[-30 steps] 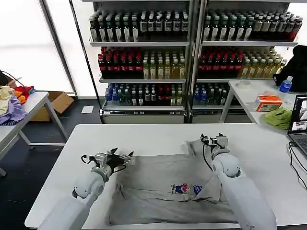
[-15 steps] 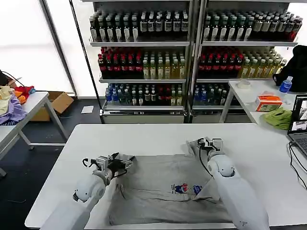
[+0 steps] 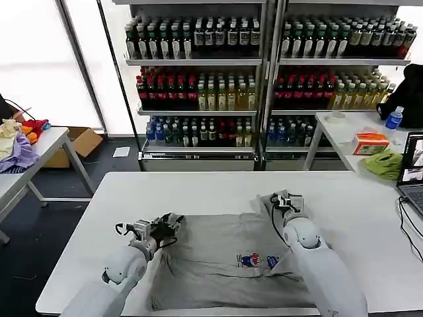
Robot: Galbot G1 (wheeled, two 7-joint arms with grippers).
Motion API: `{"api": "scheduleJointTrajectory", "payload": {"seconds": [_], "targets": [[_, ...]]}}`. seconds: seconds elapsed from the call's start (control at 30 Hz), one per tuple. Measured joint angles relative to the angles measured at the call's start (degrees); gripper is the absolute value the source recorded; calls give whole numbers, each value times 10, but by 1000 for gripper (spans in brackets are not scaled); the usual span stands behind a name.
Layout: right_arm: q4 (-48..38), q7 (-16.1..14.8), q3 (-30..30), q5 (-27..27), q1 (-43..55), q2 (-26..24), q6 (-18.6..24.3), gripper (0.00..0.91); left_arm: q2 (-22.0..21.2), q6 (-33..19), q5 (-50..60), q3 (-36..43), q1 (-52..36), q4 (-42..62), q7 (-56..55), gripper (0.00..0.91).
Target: Fold and organize the clothes.
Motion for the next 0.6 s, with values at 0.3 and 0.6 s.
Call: {"api": "scheduleJointTrajectory", "payload": {"seconds": [0.3,0.6], "targets": [[33,3,10,12,-20,-5,4,0,-8,-11,-5,-3,9,-10,-5,0],[97,3,36,15,-44,-15,24,0,-17,-39,2,-15,23,-34,-15,0]]}}
